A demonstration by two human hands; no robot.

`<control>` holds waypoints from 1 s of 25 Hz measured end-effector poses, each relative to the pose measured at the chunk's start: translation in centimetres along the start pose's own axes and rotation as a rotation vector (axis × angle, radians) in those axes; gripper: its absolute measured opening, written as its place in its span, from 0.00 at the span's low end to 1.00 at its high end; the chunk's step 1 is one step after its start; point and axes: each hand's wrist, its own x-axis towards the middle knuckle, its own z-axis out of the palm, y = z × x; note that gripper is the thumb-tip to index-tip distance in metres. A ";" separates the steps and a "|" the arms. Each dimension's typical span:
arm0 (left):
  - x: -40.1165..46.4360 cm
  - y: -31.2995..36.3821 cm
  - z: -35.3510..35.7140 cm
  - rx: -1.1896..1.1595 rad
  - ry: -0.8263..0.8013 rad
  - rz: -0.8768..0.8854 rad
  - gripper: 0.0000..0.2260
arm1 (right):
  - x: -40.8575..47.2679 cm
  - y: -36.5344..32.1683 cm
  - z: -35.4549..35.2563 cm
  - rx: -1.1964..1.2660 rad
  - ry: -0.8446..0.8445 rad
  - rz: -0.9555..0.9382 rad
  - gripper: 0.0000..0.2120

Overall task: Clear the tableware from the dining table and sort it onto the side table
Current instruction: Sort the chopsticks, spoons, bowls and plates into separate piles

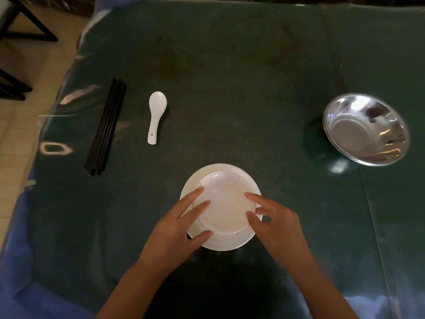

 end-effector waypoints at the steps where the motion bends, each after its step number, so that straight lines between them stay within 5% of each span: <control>1: 0.0 0.0 0.0 -0.008 0.011 0.006 0.28 | 0.0 -0.1 -0.1 0.013 0.000 0.009 0.17; 12: 9.7 -2.1 -3.9 0.019 0.179 0.056 0.23 | 8.7 -6.6 -2.0 0.080 0.002 -0.173 0.18; 25: 17.5 -6.8 -1.6 0.021 0.106 -0.071 0.23 | 19.4 -6.3 1.0 0.144 -0.041 -0.166 0.18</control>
